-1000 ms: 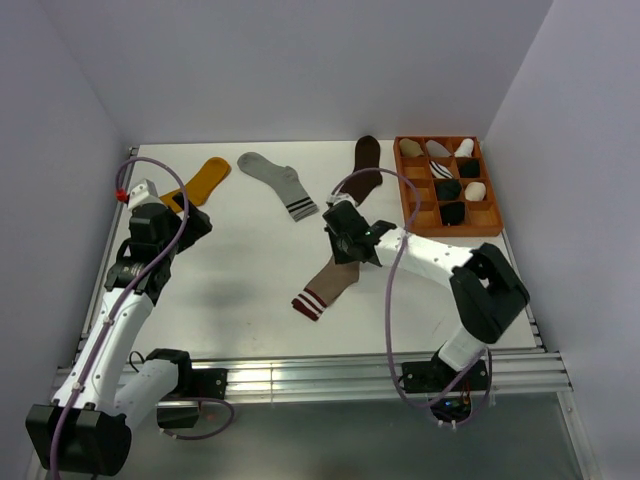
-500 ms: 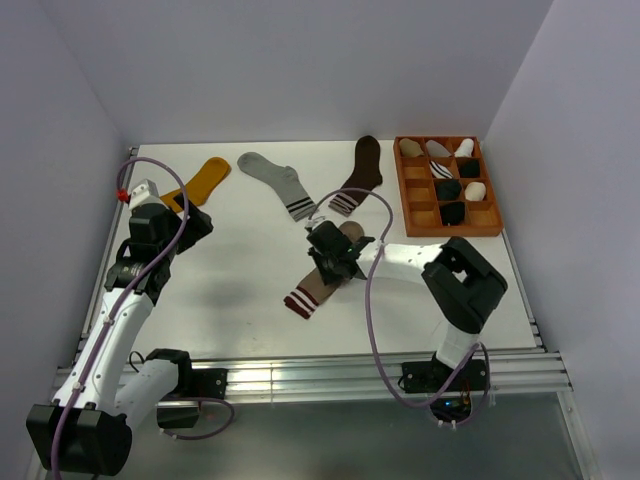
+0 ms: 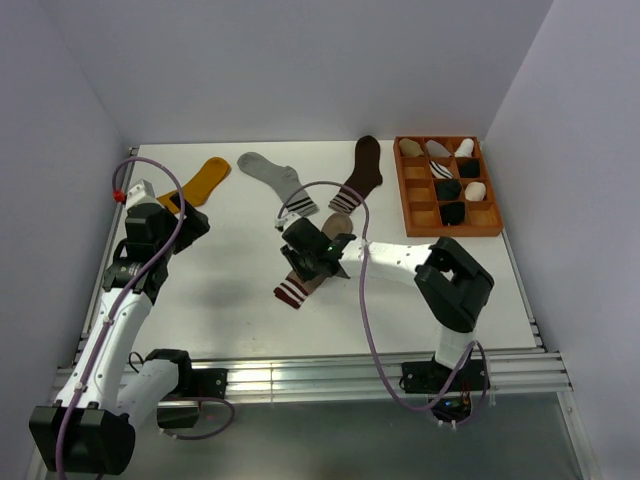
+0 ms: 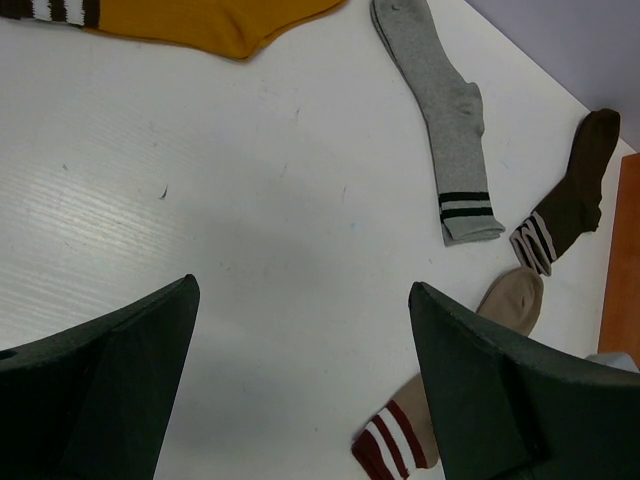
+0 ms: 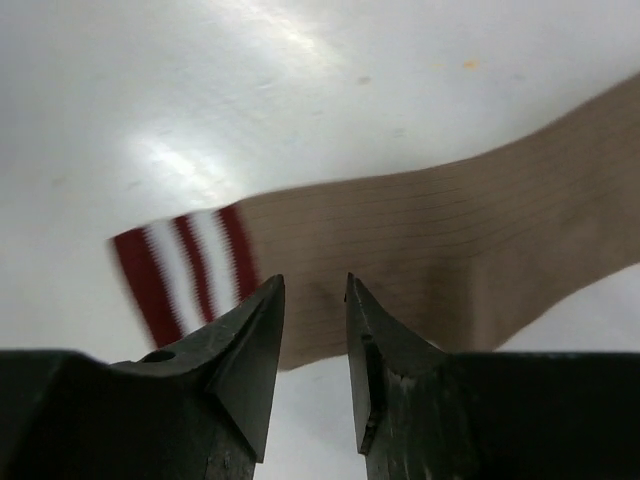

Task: Roll the socks
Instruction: Roll the sock at the center of the board.

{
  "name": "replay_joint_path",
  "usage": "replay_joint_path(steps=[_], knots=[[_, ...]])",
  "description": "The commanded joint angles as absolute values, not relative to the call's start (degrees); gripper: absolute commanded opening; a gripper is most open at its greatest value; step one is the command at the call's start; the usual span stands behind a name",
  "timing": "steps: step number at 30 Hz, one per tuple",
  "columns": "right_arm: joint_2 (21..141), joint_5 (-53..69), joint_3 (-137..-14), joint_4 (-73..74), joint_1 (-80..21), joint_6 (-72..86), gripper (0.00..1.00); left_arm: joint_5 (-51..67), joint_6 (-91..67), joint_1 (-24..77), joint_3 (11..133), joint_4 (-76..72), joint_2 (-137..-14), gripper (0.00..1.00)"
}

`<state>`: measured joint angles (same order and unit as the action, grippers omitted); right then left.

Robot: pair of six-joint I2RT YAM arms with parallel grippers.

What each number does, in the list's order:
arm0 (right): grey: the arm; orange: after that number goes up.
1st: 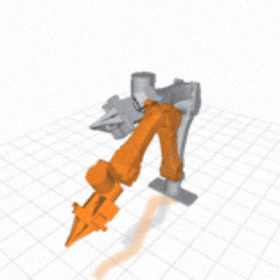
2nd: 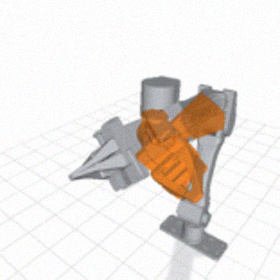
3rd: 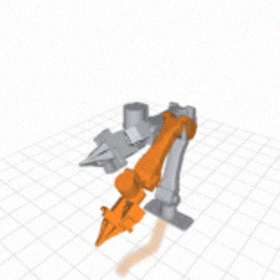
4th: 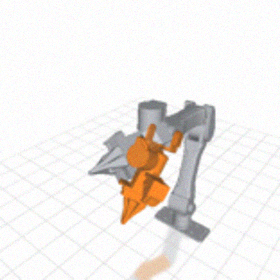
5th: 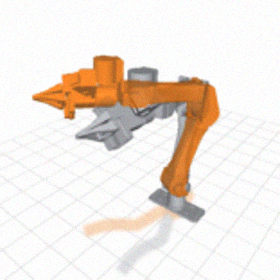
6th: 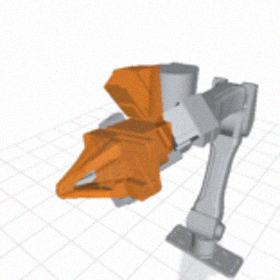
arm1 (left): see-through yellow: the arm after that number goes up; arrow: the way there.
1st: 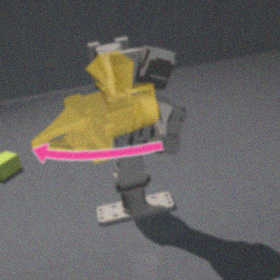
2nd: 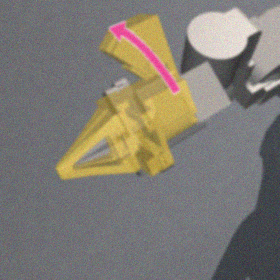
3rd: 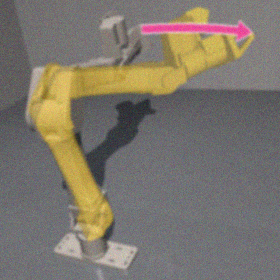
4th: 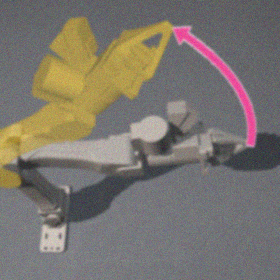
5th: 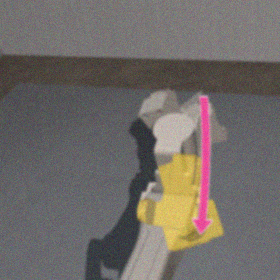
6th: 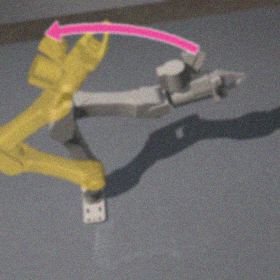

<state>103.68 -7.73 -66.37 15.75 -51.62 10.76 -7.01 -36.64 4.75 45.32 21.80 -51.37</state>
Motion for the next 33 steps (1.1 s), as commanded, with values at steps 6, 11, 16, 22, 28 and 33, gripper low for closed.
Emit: replay_joint_path(steps=[6,11,16,22,28,33], knots=[[97.82,-0.62,-66.36,19.33,-57.22,11.69,0.39,-4.31,-35.68,3.78,45.62,20.74,-50.98,0.92],[99.14,1.05,-66.62,19.95,-59.15,11.60,0.39,-4.13,-35.68,3.69,45.44,20.74,-50.63,0.92],[101.25,0.35,-67.41,20.22,-59.59,11.34,0.39,-4.04,-35.60,3.69,45.61,20.74,-50.80,0.92],[103.80,0.70,-68.64,20.48,-59.68,10.72,0.39,-3.08,-35.60,3.60,45.53,20.65,-51.42,0.92],[104.59,1.58,-68.82,20.48,-59.77,10.46,0.37,-2.55,-35.60,3.60,45.62,20.57,-51.77,0.92],[105.47,1.14,-69.26,20.74,-59.77,10.37,0.33,-2.02,-35.68,3.43,45.70,20.65,-52.12,0.92]])
